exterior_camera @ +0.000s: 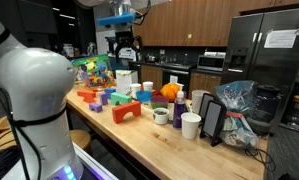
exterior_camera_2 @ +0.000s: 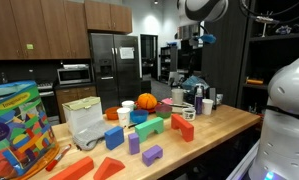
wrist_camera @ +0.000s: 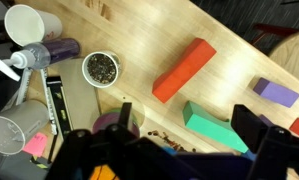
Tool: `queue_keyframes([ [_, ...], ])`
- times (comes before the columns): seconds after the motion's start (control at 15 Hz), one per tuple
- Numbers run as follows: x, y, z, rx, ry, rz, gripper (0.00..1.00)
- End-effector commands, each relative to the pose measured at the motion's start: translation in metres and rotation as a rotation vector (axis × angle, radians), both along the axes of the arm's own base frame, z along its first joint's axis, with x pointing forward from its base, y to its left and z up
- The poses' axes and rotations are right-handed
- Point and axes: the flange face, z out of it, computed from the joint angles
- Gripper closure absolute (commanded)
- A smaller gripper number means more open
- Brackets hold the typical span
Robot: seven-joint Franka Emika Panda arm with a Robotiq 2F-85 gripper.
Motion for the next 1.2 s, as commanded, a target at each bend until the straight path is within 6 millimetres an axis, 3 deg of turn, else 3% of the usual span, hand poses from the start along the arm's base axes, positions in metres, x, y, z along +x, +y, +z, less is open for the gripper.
queue_keyframes([
  [0.0,-0.009,-0.003,-0.017,0.012,-0.091,-0.107,0.00],
  [0.53,-0.022,0.011,-0.065,-0.034,-0.135,-0.298,0.00],
  [0.6,-0.014,0.014,-0.062,-0.044,-0.129,-0.320,0.00],
  [1.13,-0.006,0.028,-0.088,-0.069,-0.115,-0.402,0.00],
])
